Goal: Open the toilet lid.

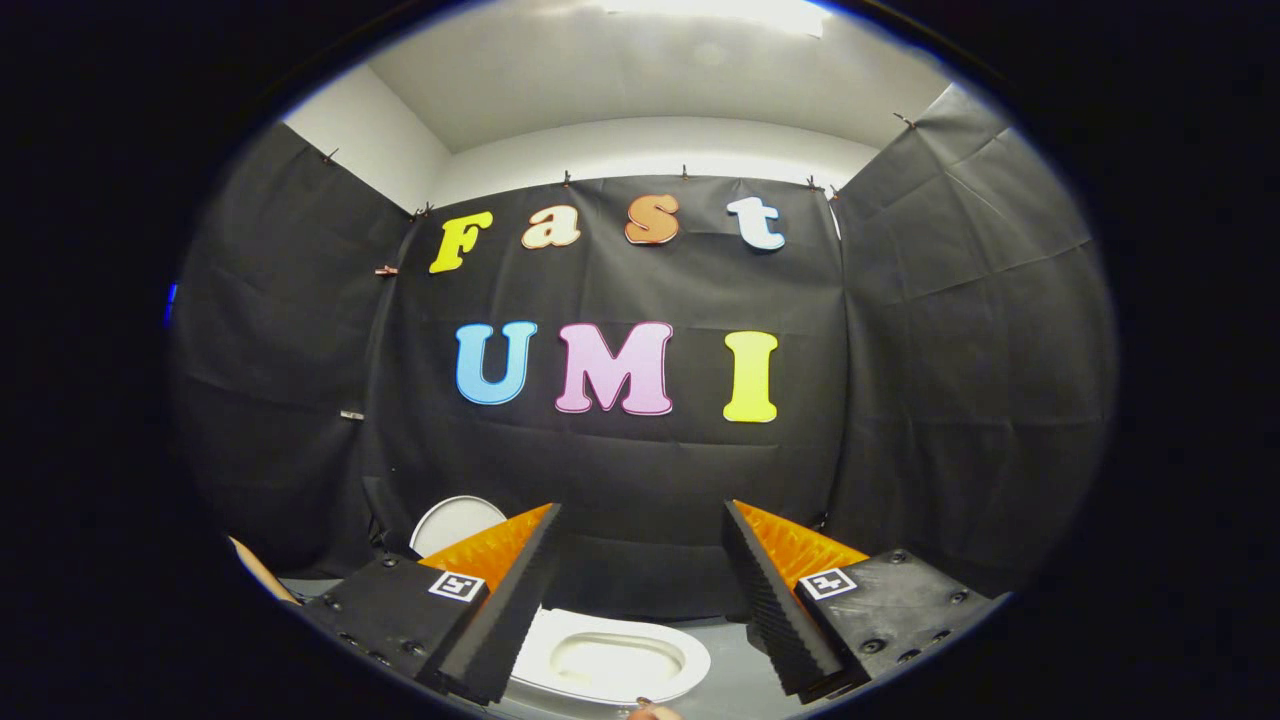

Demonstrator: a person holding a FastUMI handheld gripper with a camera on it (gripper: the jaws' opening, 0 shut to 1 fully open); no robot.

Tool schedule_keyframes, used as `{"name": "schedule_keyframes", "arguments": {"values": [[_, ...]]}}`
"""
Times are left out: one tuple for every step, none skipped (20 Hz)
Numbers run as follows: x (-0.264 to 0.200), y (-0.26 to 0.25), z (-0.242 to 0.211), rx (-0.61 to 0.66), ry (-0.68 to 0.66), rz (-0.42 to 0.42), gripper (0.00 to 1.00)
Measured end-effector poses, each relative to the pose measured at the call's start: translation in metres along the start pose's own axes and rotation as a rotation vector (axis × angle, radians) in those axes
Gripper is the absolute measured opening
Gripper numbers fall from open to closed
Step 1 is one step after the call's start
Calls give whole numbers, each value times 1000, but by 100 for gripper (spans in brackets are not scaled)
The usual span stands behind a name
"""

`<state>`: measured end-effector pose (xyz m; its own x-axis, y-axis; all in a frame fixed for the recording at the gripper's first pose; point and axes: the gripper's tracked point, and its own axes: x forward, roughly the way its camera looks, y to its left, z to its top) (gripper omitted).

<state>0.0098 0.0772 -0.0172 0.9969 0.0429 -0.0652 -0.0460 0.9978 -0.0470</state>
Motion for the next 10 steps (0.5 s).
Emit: {"name": "schedule_keyframes", "arguments": {"values": [[0,0,-3,2,5,0,98],[2,1,-4,6,10,1,98],[2,1,-4,9,14,3,98],[3,2,-5,8,15,3,98],[1,1,-5,5,13,1,98],[1,1,-3,2,11,0,98],[1,1,-4,1,11,0,98],[0,2,-4,2,12,3,98],[2,4,-4,3,15,5,98],[2,5,-6,2,17,7,98]]}}
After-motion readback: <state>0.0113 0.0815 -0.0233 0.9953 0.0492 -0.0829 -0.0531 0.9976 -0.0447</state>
